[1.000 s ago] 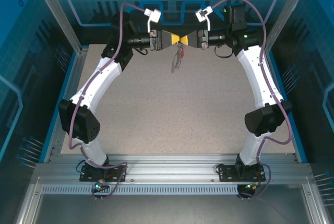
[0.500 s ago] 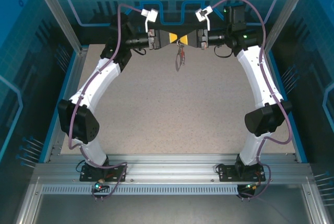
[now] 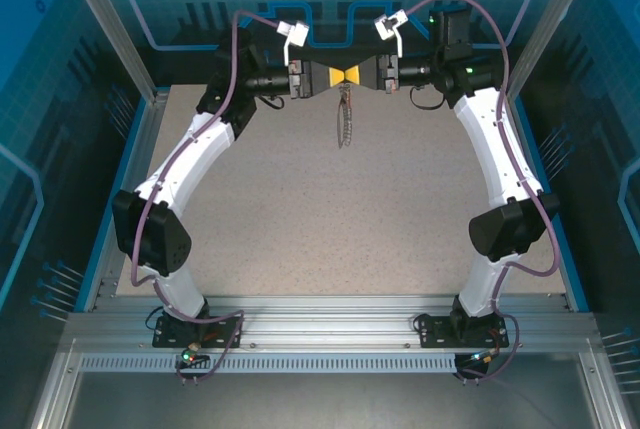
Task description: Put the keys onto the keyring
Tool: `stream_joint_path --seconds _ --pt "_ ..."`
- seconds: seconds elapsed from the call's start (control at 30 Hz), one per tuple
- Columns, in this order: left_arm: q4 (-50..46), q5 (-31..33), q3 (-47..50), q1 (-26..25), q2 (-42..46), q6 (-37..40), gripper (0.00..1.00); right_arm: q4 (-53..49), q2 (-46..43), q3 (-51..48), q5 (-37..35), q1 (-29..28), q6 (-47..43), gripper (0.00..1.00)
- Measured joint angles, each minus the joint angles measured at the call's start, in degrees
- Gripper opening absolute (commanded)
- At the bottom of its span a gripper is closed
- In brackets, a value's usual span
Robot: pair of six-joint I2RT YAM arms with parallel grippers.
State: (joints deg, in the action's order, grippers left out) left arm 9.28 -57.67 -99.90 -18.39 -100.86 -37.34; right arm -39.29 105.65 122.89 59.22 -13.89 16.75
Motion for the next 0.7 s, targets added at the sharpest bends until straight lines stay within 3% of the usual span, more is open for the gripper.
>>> stream_joint_path --seconds 0.6,0.7 --pt "-0.3 -0.3 0.0 -0.2 0.0 0.3 0.0 0.3 -0.9 -0.3 1.0 0.0 0.4 0.0" --pt "-0.3 -0.2 0.0 -0.2 0.0 0.2 0.0 0.3 -0.9 -0.3 1.0 0.0 0.4 0.02"
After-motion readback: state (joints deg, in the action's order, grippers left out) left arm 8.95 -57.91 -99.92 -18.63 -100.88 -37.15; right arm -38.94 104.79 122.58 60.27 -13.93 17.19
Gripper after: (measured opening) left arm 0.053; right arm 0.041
